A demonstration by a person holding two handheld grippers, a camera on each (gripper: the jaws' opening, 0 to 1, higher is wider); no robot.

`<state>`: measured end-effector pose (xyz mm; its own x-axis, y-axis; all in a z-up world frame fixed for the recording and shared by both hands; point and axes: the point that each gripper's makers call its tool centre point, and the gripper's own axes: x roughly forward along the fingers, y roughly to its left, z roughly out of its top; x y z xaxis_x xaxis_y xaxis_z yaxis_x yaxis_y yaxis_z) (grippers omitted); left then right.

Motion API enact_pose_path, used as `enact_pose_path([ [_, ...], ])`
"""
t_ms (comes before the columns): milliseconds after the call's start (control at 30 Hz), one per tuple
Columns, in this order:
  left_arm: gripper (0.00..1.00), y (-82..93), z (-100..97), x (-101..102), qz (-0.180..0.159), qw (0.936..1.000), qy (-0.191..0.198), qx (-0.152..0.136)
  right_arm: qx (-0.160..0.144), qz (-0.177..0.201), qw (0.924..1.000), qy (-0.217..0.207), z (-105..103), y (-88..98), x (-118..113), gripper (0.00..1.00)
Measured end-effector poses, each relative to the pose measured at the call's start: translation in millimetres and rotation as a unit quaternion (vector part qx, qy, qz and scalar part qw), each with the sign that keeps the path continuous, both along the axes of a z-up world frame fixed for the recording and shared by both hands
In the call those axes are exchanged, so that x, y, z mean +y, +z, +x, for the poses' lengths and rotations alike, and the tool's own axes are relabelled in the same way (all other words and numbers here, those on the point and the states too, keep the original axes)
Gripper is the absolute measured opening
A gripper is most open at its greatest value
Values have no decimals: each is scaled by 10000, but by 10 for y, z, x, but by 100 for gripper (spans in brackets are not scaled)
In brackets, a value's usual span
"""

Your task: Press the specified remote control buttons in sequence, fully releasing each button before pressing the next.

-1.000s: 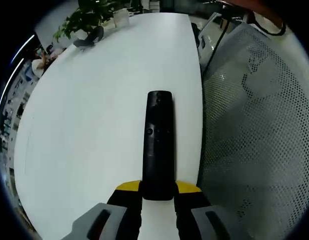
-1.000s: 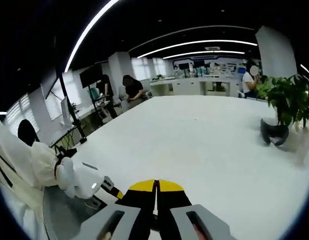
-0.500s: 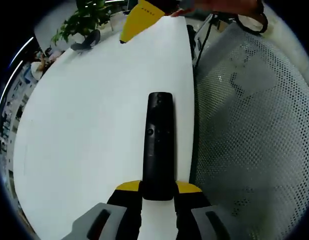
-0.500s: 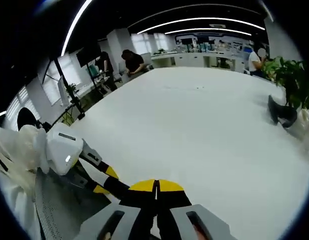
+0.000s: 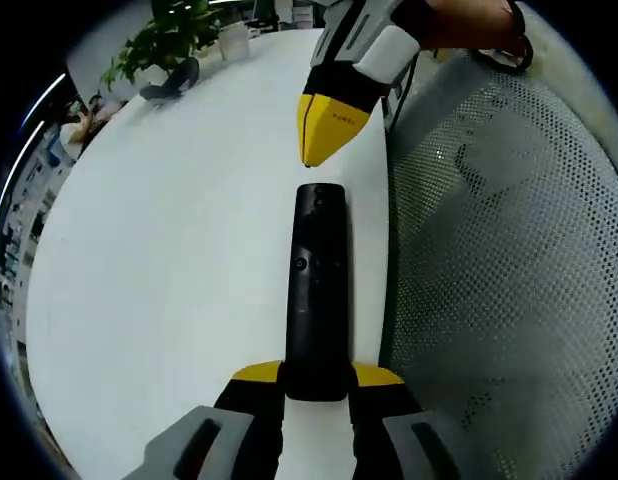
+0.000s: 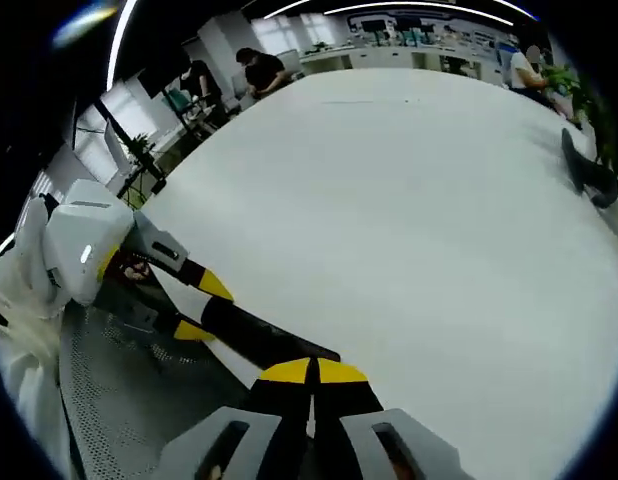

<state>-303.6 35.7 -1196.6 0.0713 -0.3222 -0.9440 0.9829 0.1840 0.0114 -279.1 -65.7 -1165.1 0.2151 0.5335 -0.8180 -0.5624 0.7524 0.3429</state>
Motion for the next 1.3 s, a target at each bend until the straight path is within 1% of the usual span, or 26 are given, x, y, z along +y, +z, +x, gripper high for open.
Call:
enact_pose_path([
  [133, 23, -1, 6, -2, 61, 10000, -16, 28, 34, -15, 10000, -65, -21, -78, -10, 0],
  [300, 23, -1, 5, -3, 110, 9999, -30, 37, 148, 69, 9998, -103, -10, -96, 10, 0],
  [467, 23, -2, 6, 4, 154, 9999, -34, 53, 205, -10, 9998, -61, -26, -157, 27, 0],
  [633, 23, 0, 3, 6, 154, 9998, -87, 70, 233, -20, 9997, -56, -37, -164, 32, 0],
  [733, 23, 0, 2, 5, 190, 9997, -100, 76, 290, 43, 9994, -193, -32, -165, 27, 0],
  [867, 23, 0, 4, 5, 227, 9996, -135, 101, 343, 76, 9990, -263, -27, -169, 27, 0],
  [933, 23, 4, 5, 4, 220, 9996, -143, 117, 447, 87, 9983, -359, -19, -169, 26, 0],
  [967, 23, 4, 9, 4, 214, 9996, -152, 120, 550, 80, 9974, -467, -15, -174, 26, 0],
  [1033, 23, 4, 10, 5, 202, 9996, -157, 117, 648, -1, 9965, -535, -10, -176, 28, 0],
  [1100, 23, 4, 10, 5, 180, 9997, -136, 114, 681, -109, 9961, -550, -5, -180, 32, 0],
  [1167, 23, 4, 9, 5, 166, 9997, -129, 107, 732, -255, 9947, -669, -4, -183, 33, 0],
  [1300, 23, 4, 11, 4, 153, 9998, -120, 109, 666, -346, 9944, -744, -8, -185, 23, 0],
])
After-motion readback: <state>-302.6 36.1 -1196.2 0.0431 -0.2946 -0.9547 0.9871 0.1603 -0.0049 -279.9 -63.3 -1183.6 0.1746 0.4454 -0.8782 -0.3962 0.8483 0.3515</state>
